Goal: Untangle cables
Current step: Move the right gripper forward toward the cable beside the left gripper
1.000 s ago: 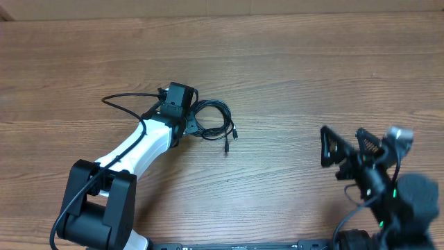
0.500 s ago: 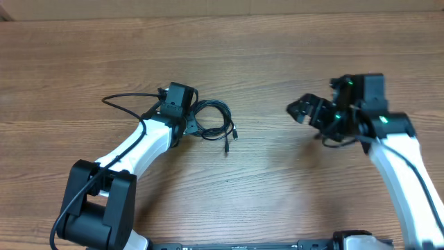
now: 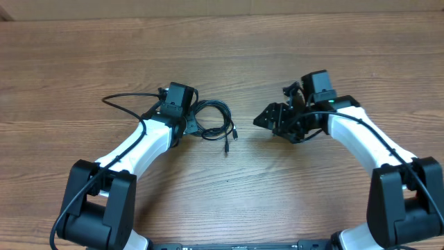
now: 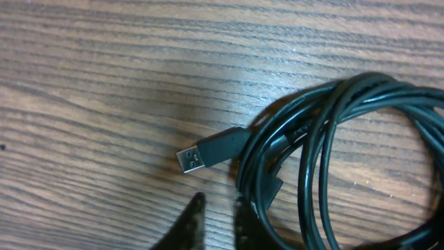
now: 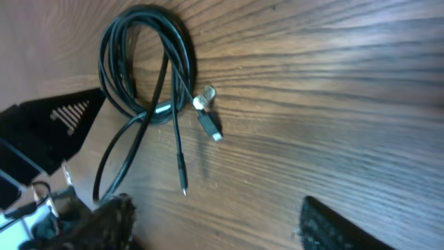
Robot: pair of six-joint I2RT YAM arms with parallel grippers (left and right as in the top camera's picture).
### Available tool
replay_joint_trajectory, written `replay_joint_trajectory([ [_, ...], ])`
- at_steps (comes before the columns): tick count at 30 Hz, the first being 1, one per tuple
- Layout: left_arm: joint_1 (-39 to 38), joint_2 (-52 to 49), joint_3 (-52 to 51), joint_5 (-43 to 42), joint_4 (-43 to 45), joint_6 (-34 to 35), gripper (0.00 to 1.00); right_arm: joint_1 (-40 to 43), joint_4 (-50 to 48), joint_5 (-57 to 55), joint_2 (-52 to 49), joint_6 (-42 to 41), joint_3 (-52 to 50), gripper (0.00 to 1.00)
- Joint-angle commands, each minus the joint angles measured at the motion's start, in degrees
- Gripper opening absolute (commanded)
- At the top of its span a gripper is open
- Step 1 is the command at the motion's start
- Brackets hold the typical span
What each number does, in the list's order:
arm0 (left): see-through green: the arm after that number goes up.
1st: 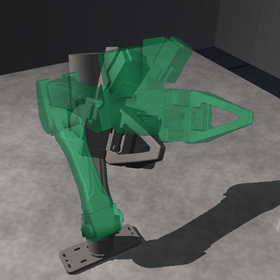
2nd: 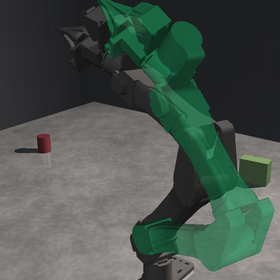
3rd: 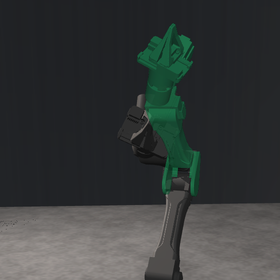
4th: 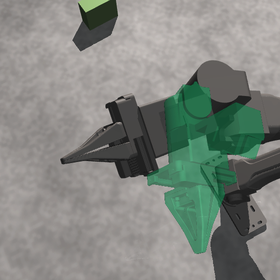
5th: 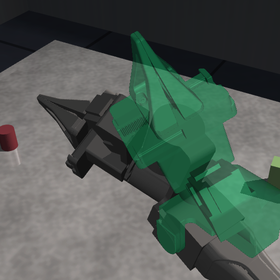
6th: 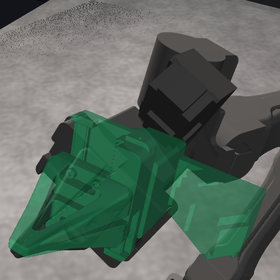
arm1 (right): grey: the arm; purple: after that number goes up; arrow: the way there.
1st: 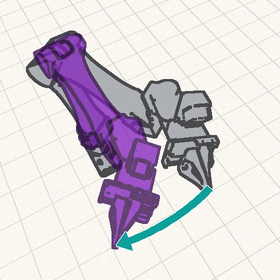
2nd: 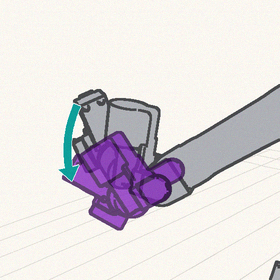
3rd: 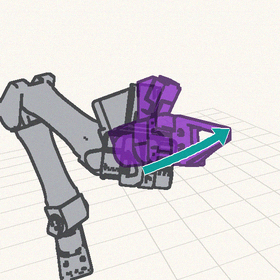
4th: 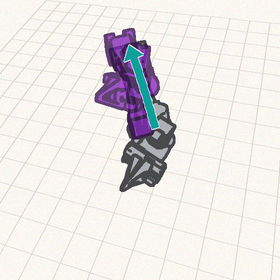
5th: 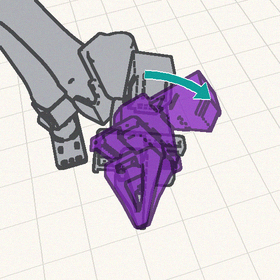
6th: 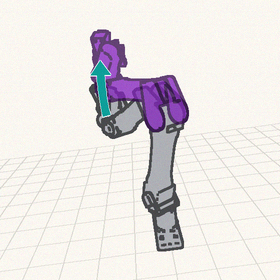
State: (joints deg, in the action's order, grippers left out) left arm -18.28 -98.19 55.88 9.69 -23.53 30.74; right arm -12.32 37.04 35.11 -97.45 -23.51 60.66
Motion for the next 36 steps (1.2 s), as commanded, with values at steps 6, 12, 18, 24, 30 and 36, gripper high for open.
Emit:
replay_joint_trajectory([
  [6,2.6,-0.8,0.5,-12.4,3.5,-5.9,0.48,-6.6,-5.4,-14.4,-1.1,-8.4,-0.8,0.73],
  [12,3.2,-1.2,0.5,-15.4,4.4,-6.0,0.52,-10.4,-8.5,-21.7,-1.1,-10.4,-0.9,0.74],
  [18,4.0,-1.7,0.5,-17.0,4.3,-9.6,0.59,-11.2,-8.8,-24.2,-1.3,-12.5,-1.5,0.77],
  [24,7.7,-1.7,1.0,-28.4,3.5,-11.0,0.65,-11.2,-9.7,-24.2,-3.5,-12.6,-2.3,0.79],
  [30,12.0,-1.7,1.3,-39.9,3.2,-12.4,0.66,-11.2,-11.3,-23.2,-6.6,-12.8,-2.6,0.82],
  [36,14.2,-1.7,1.3,-45.7,4.8,-12.3,0.66,-11.2,-11.7,-23.1,-6.6,-12.7,-2.6,0.82],
])
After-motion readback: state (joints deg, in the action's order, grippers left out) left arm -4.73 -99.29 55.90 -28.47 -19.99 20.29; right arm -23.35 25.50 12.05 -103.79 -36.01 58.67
